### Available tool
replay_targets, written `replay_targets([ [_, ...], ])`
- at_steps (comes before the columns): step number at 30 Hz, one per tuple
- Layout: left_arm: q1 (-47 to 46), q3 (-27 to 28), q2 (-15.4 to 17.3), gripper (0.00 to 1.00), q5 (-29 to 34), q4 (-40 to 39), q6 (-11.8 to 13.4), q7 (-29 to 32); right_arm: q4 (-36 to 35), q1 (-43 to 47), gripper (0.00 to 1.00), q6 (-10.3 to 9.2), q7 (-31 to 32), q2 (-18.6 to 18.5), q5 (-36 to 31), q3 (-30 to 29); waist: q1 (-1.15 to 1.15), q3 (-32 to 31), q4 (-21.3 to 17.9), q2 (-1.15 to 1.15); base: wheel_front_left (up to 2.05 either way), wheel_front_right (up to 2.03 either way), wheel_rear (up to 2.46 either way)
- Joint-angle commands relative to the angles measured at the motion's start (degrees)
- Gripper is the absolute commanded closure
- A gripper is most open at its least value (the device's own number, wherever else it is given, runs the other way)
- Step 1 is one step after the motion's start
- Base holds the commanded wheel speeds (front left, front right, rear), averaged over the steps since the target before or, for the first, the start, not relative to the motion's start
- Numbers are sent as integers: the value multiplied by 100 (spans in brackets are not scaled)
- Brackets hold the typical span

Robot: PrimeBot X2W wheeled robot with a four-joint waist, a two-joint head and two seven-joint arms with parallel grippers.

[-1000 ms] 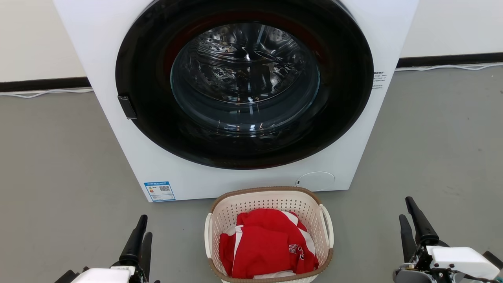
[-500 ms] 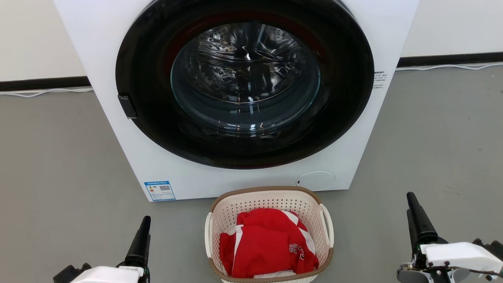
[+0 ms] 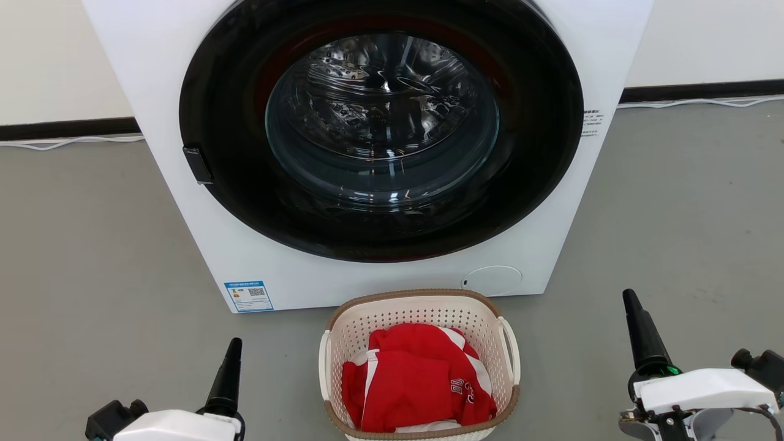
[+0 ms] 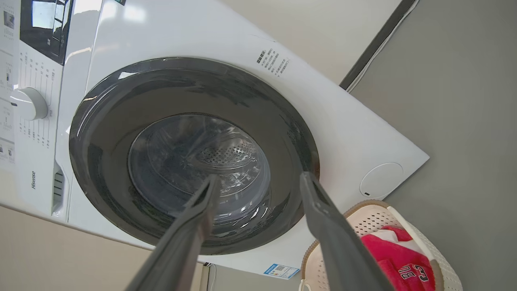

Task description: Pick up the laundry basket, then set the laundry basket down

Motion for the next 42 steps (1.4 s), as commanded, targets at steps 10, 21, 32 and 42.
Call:
replay_targets([
  [10,-270,-38,50,0,886,-105,132,-225,-275,-92,0,20,-246,-160,-960,176,-1,-7,14,0,0,0,0],
  [21,-274,-94,59,0,1503,-73,197,-396,-299,-70,0,23,-412,-210,-1697,291,-1,-8,22,0,0,0,0],
  [32,-307,-135,68,0,2276,-103,263,-584,-306,-51,0,27,-596,-247,-2446,347,-1,2,14,0,0,0,0],
  [42,-318,-184,76,0,2975,-149,308,-754,-295,-10,0,31,-762,-213,-3121,371,-1,0,6,0,0,0,0],
])
